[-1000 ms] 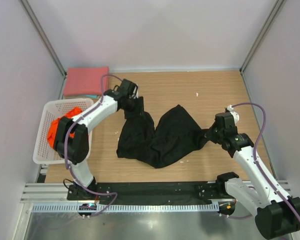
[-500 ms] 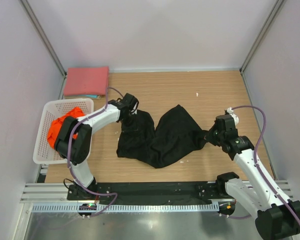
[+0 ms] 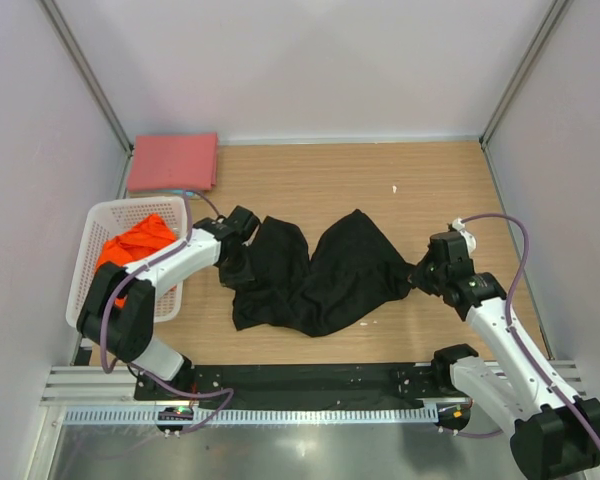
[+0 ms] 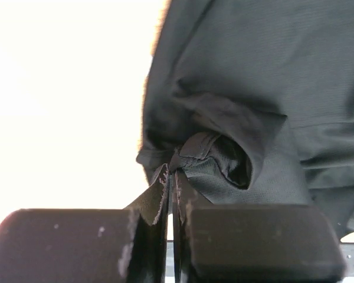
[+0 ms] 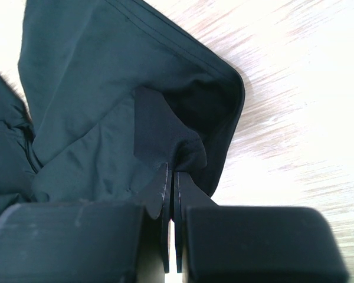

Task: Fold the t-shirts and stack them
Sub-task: Flatten the tshirt out

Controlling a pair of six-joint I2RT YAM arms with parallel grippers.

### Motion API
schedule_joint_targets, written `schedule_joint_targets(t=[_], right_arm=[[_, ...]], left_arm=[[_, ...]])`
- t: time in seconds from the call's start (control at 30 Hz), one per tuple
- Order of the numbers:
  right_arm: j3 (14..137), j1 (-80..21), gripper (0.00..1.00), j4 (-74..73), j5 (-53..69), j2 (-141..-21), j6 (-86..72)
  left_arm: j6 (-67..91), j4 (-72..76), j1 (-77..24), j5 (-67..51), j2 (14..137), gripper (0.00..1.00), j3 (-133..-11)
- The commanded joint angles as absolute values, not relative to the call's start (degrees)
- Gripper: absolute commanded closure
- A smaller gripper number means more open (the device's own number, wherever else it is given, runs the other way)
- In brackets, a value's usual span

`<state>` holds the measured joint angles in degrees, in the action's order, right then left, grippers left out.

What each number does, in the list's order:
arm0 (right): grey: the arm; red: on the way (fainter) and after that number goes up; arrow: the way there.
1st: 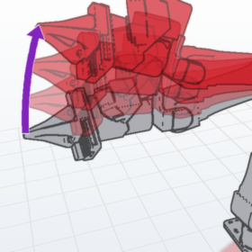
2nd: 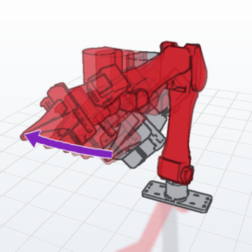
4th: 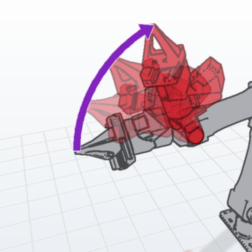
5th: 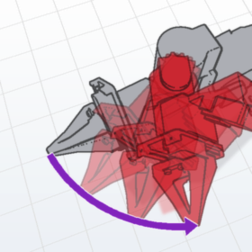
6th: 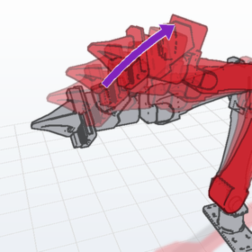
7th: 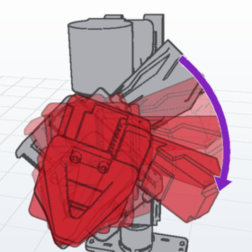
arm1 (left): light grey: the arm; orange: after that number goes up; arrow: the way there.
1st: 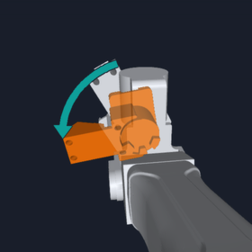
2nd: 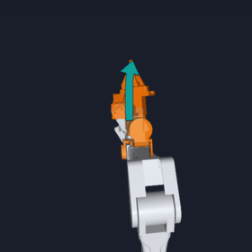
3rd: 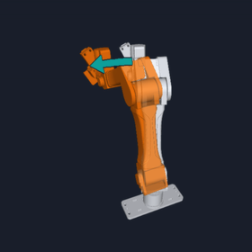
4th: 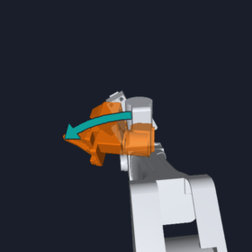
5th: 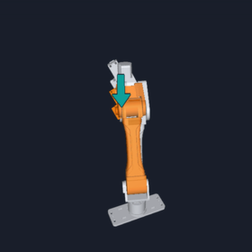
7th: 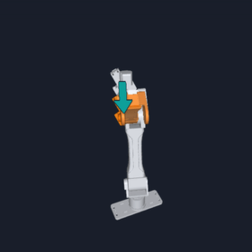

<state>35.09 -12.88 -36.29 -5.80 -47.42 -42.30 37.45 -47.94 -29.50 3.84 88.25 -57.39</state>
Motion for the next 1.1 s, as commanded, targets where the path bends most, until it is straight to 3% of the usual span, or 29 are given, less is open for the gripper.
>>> schedule_joint_targets(t=[0.0,0.07,0.2,0.33,0.37,0.5,0.6,0.83,1.07], right_arm=[[35.4,-12.7,0.99,-37.0,-5.8,-47.8,-42.1],[35.5,-12.7,0.99,-37.5,-6.3,-48.1,-41.9],[35.7,-12.7,0.95,-39.5,-6.9,-48.2,-42.1],[37.5,-12.7,0.76,-42.4,-8.4,-48.4,-43.8],[38.2,-12.7,0.67,-43.1,-8.8,-48.5,-43.9],[42.0,-12.7,0.57,-44.9,-8.7,-47.6,-44.3],[42.6,-12.7,0.57,-43.2,-6.8,-47.3,-43.4],[41.6,-12.7,0.60,-41.3,-4.8,-47.6,-42.9],[41.9,-12.7,0.60,-39.0,-2.5,-49.0,-42.5]], left_arm=[[40.6,-51.7,-29.4,7.6,86.5,1.00,-56.3],[41.9,-52.6,-29.5,6.9,85.6,1.00,-55.6],[43.9,-57.1,-30.8,9.4,83.3,0.82,-54.2],[42.3,-60.7,-30.8,12.7,81.5,0.67,-56.7],[41.6,-60.9,-30.8,13.8,81.4,0.64,-59.3],[31.8,-50.4,-29.7,6.0,82.3,0.50,-65.9],[25.3,-42.8,-26.1,-3.4,87.9,0.52,-70.4],[13.2,-42.4,-22.9,-10.4,106.3,0.63,-86.4],[11.6,-37.6,-18.6,-17.7,114.7,0.67,-90.2]])
